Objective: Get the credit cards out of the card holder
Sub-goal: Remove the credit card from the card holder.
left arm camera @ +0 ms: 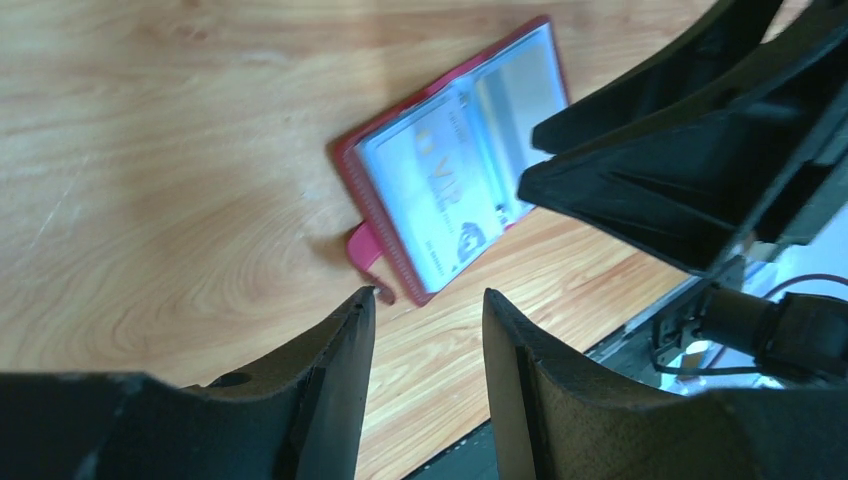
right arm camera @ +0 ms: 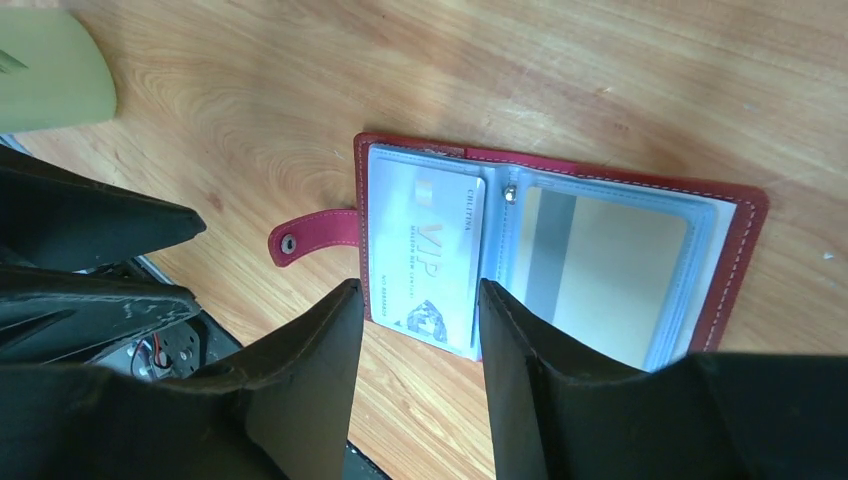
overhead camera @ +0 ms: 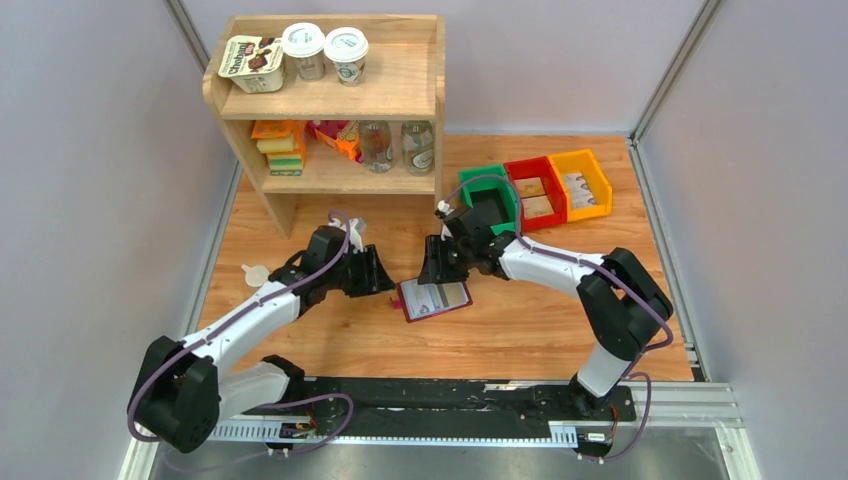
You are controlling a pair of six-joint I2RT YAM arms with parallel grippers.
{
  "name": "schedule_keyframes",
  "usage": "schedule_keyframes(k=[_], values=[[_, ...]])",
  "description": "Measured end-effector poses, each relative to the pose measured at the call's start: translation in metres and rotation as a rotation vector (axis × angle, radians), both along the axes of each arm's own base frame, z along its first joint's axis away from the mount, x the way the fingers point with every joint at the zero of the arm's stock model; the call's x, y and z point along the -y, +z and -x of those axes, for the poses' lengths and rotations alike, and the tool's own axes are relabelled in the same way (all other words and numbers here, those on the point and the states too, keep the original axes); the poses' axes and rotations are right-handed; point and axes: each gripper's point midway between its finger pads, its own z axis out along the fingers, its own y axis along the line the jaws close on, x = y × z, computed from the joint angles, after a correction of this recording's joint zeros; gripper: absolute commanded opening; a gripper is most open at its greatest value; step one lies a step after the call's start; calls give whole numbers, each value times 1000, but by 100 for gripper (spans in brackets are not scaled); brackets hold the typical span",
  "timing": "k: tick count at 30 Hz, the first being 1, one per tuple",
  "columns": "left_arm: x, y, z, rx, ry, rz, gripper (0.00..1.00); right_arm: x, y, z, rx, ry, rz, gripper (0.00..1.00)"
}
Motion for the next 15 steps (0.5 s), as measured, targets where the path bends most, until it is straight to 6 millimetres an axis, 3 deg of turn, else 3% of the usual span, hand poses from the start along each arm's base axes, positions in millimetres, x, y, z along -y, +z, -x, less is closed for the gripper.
schedule_keyframes(k=[4, 7, 15], values=[[13, 10, -11, -6, -28, 28, 49, 1, 2, -5, -8, 6, -31, 49], [20, -5, -13, -60, -44, 25, 46, -3, -3, -5, -19, 24, -48, 49], [26, -49, -1, -197, -77, -32, 44, 0, -36, 6, -91, 46, -27, 48]])
